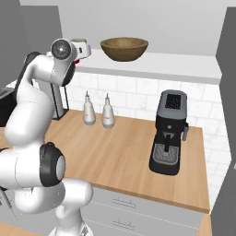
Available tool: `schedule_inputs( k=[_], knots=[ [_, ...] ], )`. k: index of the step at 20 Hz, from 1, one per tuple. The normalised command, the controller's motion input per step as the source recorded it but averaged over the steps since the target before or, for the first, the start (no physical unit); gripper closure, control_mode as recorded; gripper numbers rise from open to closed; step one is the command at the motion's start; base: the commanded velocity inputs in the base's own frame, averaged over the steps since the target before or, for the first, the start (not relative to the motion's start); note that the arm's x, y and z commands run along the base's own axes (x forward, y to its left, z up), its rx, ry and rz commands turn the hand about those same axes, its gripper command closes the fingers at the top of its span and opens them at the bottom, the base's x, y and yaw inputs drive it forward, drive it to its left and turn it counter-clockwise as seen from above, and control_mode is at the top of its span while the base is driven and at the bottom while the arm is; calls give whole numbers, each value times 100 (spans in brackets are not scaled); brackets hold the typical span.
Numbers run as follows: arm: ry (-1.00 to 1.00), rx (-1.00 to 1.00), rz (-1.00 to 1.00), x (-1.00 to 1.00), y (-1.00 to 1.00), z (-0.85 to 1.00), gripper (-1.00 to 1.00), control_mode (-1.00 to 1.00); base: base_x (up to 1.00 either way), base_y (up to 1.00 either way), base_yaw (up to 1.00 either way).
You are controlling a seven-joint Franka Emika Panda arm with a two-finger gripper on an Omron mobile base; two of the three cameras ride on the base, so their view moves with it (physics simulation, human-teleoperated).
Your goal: Gather all objects into one cabinet and sort the glasses and bowls to opposite sides.
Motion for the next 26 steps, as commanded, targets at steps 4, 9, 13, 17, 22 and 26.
schedule_inputs(
  k=[4, 9, 13, 17, 22, 26],
  knots=[
    [0, 4, -1, 48, 0, 0, 100, -100, 0, 0, 0],
    [0, 6, -1, 66, 0, -3, 100, -100, 0, 0, 0],
    [0, 7, 0, 52, 3, -10, 100, -100, 0, 0, 0],
    [4, 7, 0, 13, 1, -7, 100, -100, 0, 0, 0],
    [3, 1, 0, -17, 0, -8, 100, -100, 0, 0, 0],
    [0, 0, 0, -7, 0, -3, 100, -100, 0, 0, 0]
  ],
)
